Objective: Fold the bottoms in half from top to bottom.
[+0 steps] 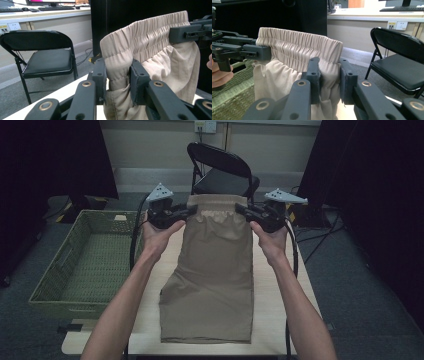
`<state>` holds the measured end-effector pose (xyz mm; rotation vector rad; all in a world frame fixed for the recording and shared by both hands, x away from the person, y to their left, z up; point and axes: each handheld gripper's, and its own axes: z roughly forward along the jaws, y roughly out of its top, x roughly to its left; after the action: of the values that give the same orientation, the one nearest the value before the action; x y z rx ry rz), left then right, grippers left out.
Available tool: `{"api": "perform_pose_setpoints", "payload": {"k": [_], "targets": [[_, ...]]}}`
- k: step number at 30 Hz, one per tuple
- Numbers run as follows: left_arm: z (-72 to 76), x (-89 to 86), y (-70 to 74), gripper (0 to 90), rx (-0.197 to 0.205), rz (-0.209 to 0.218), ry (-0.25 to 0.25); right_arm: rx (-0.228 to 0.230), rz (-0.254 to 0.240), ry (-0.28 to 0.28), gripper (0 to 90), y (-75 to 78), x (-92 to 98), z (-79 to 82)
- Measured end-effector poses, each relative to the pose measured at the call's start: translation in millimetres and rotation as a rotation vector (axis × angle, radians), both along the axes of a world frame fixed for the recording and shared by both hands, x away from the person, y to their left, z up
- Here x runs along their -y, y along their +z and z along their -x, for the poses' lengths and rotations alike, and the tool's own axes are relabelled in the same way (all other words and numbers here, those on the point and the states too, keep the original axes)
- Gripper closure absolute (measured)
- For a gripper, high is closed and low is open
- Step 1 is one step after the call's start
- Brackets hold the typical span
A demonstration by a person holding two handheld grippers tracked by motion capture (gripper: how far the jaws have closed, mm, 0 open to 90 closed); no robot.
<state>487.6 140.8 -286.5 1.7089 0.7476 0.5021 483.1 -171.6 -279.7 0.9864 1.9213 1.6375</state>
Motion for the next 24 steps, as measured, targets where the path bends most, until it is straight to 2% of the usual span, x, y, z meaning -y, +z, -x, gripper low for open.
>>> {"api": "perform_pose_setpoints", "payload": {"k": [9, 14, 17, 24], "targets": [[0.9, 0.3, -20.1, 69.9, -0.009, -0.021, -0.023, -0.038, 0.008, 0.016, 73.2, -22.5, 4.1, -0.3], [4.6, -0.3, -29.6, 69.8, -0.009, -0.017, -0.034, -0.044, 0.011, 0.026, 73.2, -30.4, 5.3, 3.2], [6.0, -1.2, -34.7, 69.6, -0.007, -0.030, -0.040, -0.050, 0.014, 0.037, 73.1, -35.6, 6.3, 6.1], [12.6, -2.7, -48.5, 69.5, -0.023, -0.016, -0.051, -0.063, 0.013, 0.052, 73.0, -48.0, 7.2, 11.9]]}}
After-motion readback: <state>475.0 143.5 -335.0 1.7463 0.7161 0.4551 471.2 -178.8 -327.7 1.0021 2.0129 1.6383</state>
